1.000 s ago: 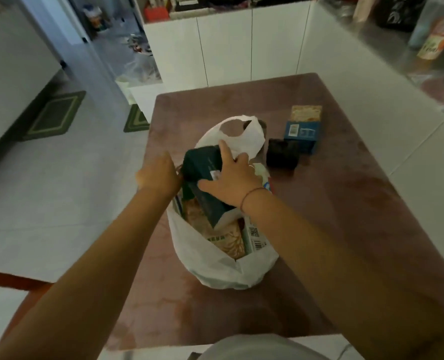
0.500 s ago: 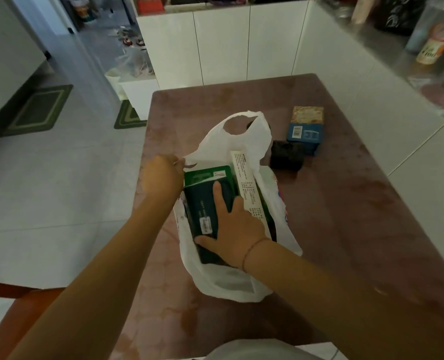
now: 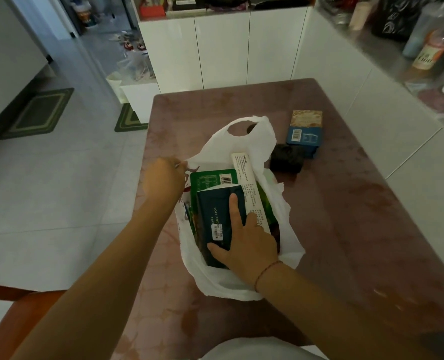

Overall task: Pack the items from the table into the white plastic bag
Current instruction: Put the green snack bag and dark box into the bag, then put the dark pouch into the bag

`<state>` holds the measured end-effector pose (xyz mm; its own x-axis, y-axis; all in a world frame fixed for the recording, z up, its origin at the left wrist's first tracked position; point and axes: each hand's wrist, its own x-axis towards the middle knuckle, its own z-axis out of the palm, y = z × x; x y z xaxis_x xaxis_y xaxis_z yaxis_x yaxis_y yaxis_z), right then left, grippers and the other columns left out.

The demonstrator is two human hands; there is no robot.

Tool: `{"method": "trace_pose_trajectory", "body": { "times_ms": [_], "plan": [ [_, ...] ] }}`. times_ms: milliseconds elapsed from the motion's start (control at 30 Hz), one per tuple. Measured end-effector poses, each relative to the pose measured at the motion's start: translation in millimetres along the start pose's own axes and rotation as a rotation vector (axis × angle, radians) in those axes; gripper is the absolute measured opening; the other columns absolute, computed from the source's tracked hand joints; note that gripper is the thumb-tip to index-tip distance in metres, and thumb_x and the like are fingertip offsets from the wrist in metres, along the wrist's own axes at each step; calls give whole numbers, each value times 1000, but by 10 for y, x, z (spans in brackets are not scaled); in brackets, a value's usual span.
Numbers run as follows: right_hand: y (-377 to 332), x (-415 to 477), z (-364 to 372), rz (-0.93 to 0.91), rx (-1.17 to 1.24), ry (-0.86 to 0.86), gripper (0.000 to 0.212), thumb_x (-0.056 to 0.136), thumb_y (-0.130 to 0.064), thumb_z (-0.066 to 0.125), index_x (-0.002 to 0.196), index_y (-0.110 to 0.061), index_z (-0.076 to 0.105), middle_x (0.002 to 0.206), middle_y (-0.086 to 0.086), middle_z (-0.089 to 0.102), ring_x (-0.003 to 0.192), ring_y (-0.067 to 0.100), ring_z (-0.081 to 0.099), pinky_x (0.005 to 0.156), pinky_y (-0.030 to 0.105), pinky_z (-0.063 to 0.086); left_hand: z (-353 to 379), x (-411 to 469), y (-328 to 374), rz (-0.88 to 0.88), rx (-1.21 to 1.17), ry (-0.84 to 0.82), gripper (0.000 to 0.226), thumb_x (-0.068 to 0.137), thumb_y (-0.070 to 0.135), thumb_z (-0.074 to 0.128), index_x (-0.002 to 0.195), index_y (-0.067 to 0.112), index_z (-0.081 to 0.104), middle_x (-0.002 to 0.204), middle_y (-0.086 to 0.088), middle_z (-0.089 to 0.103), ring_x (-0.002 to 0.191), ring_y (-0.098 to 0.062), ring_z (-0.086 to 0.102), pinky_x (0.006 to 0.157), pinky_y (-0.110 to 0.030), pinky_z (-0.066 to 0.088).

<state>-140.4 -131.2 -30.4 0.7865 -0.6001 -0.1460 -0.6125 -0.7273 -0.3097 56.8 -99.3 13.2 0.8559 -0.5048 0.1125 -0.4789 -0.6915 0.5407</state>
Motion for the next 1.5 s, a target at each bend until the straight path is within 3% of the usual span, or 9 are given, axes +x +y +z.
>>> {"method": "trace_pose_trajectory", "body": {
  "times_ms": [167,333,467,667,900,1067,1200,1333,1500],
  "plan": [
    [156,193,-525,-84,188,-95,89,80,-73,39,148,-32,0,143,6,32,121,26,47,92,42,48,13,3,12,-5,0,-1,31,95,25,47,73,11,64,60,-6,59,48,-15,49,44,-18,33],
    [797,833,-1011,-77,600,482,23,90,-32,54,106,-18,61,94,-2,63,82,12,61,70,32,54,7,23,56,11,-6,43,24,91,31,51,91,14,68,59,14,49,46,1,47,42,-13,29],
    [1532,1477,-695,187,364,308,49,80,-20,70,124,-7,53,127,17,54,116,33,51,101,43,43,65,-9,27,28,6,16,33,87,41,53,102,14,65,81,8,60,58,-1,51,46,-16,32],
    [2112,2024,-197,138,-26,27,107,70,-44,77,150,-18,11,158,9,15,145,32,11,118,48,13,132,-54,-34,15,65,14,35,86,42,56,101,12,65,81,1,63,59,-10,54,50,-20,36],
    [2256,2394,-138,96,-248,29,110,64,-47,79,149,-19,15,151,11,27,140,35,19,116,54,8,174,-80,42,-22,93,2,30,88,41,56,96,14,64,75,-1,63,52,-10,55,49,-21,43],
    [2213,2429,-67,146,-299,68,80,66,-43,76,133,-15,40,136,18,38,128,37,33,112,46,20,183,-118,43,-48,102,2,33,88,42,56,101,13,63,80,-2,64,54,-14,59,52,-25,49],
    [2180,2287,-28,231,0,110,64,70,-31,74,124,-9,46,125,20,52,116,39,47,96,45,41,141,-147,9,-61,96,-7,35,87,45,56,99,13,61,81,-5,66,61,-20,63,59,-36,56],
    [1997,1964,-332,349,756,396,65,69,-26,79,123,-8,48,127,15,57,118,34,53,99,48,46,89,-192,-51,-53,85,8,34,86,46,57,99,15,60,79,-1,63,64,-18,60,59,-30,50],
    [1238,1482,-1052,45,1358,451,55,72,-32,78,120,-23,53,117,-6,61,106,7,61,83,20,53,71,-195,-45,-33,59,13,36,88,42,55,109,13,61,84,-3,64,64,-18,59,58,-26,46]
  ]
}}
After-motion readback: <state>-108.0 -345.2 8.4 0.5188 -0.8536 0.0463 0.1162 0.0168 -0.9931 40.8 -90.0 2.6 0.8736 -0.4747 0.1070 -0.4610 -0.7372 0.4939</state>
